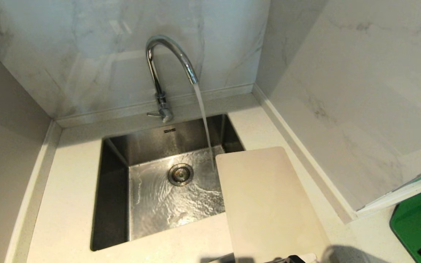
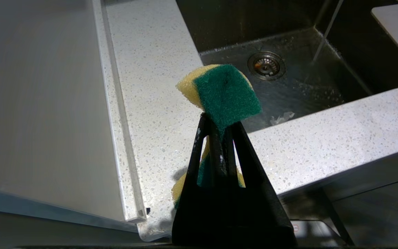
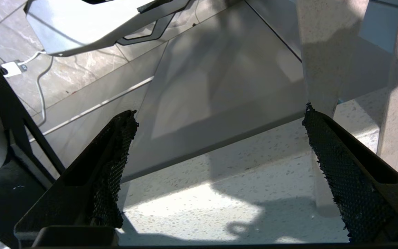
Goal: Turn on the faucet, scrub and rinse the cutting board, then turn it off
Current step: Pick up the cutting board
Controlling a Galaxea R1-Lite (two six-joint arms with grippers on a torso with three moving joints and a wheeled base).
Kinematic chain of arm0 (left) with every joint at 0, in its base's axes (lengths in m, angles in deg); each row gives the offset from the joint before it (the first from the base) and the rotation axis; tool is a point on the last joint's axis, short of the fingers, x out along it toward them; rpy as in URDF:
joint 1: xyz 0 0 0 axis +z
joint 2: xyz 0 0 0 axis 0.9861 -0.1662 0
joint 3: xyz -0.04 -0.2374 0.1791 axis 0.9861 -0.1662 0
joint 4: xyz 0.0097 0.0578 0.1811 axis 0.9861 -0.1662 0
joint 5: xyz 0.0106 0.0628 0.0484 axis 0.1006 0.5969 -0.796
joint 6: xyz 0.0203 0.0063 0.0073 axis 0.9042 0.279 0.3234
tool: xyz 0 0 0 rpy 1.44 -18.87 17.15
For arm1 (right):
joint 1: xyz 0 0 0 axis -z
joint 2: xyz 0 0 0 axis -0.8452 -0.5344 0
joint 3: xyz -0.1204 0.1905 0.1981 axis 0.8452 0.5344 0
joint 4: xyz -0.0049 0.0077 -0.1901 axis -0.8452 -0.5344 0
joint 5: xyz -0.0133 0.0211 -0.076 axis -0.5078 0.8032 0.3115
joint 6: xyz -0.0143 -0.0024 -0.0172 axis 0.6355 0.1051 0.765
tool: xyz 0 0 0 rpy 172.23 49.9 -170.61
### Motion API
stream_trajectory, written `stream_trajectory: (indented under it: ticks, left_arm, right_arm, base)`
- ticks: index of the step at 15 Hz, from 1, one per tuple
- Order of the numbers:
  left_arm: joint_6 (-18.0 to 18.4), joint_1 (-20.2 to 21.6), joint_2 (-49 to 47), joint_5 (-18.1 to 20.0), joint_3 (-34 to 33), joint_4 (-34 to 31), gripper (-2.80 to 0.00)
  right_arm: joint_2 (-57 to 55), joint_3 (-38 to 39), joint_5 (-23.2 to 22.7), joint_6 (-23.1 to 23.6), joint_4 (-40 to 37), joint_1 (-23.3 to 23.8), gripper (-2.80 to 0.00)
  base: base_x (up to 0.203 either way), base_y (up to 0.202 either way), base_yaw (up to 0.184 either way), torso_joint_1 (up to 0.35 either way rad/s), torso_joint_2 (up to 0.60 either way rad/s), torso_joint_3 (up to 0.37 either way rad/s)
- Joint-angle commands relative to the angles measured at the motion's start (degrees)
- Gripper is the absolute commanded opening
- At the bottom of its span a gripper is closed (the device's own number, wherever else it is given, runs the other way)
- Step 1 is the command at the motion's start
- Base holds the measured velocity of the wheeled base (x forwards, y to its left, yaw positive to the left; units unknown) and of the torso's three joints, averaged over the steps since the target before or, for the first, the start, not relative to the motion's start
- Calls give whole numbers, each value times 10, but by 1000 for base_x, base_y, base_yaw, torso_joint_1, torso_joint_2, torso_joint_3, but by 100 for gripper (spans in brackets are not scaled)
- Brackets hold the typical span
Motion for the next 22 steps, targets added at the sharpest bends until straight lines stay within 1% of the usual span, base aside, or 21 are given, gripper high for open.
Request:
stream_trajectory:
  ticks: [1, 6, 10, 13, 18, 19, 20, 21, 22]
  left_arm:
    - [0, 0, -1, 0, 0, 1, -280]
    - [0, 0, 0, 0, 0, 1, -280]
    - [0, 0, -1, 0, 0, 0, -280]
    - [0, 0, -1, 0, 0, 0, -280]
    - [1, 0, -1, 0, 0, 0, -280]
    - [37, 0, -1, 0, 0, 0, -280]
    - [108, 0, -1, 0, 0, 0, -280]
    - [171, 0, -1, 0, 0, 0, -280]
    - [183, 0, -1, 0, 0, 0, -280]
  right_arm:
    - [-4, -8, 1, 7, 1, 8, 0]
    - [-12, -57, 2, 26, -4, 46, 0]
    - [-21, -66, 7, 42, -7, 57, 0]
    - [-32, -75, 7, 49, -7, 80, 0]
    - [-41, -78, 7, 48, -5, 83, 0]
    - [-41, -78, 7, 48, -6, 88, 0]
    - [-43, -78, 7, 49, -6, 93, 0]
    - [-49, -78, 8, 49, -5, 98, 0]
    - [-50, -76, 8, 49, -5, 100, 0]
  base:
    - [0, 0, 0, 0, 0, 0]
    - [0, 0, 0, 0, 0, 0]
    - [0, 0, 0, 0, 0, 0]
    - [0, 0, 0, 0, 0, 0]
    - [0, 0, 0, 0, 0, 0]
    - [0, 0, 0, 0, 0, 0]
    - [0, 0, 0, 0, 0, 0]
    - [0, 0, 0, 0, 0, 0]
    - [0, 0, 0, 0, 0, 0]
